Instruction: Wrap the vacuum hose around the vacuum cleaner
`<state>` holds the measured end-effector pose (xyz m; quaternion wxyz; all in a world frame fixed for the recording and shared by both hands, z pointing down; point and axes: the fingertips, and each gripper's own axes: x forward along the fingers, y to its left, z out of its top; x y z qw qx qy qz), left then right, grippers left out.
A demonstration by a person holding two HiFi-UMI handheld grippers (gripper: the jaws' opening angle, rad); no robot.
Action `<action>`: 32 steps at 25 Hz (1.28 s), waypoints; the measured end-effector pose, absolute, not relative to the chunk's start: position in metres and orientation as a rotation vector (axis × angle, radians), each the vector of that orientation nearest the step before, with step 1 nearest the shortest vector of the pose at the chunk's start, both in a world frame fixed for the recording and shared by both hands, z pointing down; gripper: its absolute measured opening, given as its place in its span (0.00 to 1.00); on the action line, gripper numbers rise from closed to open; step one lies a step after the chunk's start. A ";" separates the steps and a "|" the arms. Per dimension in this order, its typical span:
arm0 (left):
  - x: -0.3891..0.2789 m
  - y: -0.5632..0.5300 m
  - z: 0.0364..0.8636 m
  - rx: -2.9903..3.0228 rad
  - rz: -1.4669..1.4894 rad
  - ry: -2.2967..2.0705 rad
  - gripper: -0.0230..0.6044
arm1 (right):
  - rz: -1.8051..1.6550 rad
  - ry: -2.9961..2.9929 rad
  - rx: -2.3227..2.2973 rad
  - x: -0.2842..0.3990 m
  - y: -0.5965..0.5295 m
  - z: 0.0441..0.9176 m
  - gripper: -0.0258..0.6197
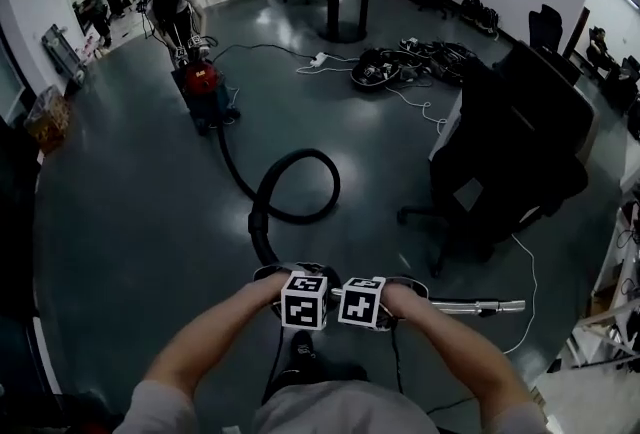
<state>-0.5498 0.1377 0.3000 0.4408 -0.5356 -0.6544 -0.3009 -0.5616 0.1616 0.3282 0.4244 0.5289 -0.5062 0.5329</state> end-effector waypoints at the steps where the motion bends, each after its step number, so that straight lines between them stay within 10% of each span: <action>1: -0.544 0.132 0.301 -1.323 -0.731 -1.623 0.30 | 1.342 -1.266 1.330 -0.557 0.156 0.329 0.11; 32: -0.430 0.014 0.311 -1.479 -0.911 -1.408 0.30 | 1.076 -1.262 1.288 -0.429 0.148 0.338 0.11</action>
